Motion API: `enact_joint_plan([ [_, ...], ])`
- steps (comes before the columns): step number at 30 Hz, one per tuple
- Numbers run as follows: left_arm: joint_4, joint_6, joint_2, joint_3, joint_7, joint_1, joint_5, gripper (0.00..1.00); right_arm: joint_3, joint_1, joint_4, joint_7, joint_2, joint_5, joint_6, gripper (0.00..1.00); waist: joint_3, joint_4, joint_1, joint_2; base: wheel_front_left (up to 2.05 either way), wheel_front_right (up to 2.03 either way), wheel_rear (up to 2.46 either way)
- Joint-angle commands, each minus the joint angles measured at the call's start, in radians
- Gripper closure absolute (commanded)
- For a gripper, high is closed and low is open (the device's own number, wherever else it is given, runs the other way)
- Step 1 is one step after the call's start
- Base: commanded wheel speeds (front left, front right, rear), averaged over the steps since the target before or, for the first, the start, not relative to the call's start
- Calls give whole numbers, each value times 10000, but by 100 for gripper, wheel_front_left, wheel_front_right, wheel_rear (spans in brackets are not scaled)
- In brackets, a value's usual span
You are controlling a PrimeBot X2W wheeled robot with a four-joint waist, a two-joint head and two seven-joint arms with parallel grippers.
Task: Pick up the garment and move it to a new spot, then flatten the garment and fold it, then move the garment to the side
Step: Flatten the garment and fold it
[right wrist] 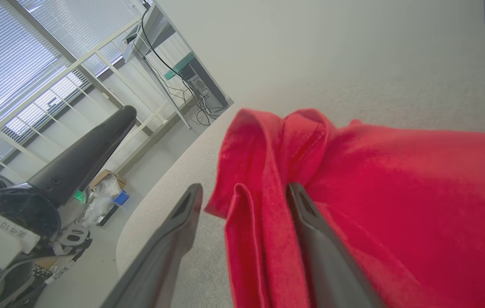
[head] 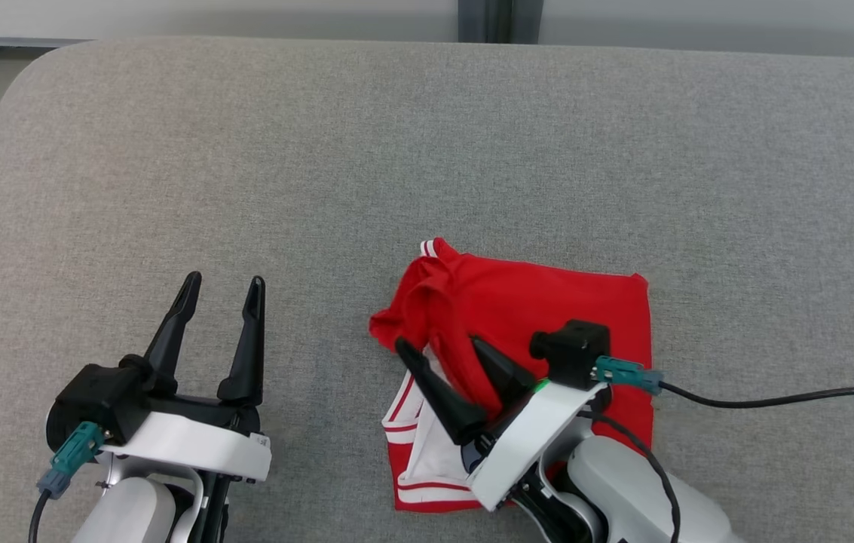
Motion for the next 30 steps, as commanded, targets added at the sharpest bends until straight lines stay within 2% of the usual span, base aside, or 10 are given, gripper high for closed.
enact_joint_plan([
  [1,23,-35,-20,47,-52,-181,86,0,210,-150,-13,-82,-49,150,-1,0,20,-9,0,-1,0,0,0],
  [8,94,-107,-58,98,-52,-159,138,0,1178,-349,-299,-109,-60,361,-1,0,-26,-139,0,-1,0,0,0],
  [14,124,-42,-35,135,-53,-2,152,0,827,-255,-570,-139,-71,-26,-1,0,-161,-275,0,-1,0,0,0],
  [22,38,87,78,189,32,140,74,0,-1820,382,-1197,250,-68,-1658,-2,0,-395,-531,0,-1,0,0,0],
  [30,-119,260,219,340,45,265,56,0,-5509,1824,-2802,255,-56,-3473,-1,0,-723,-687,0,-1,0,0,0],
])
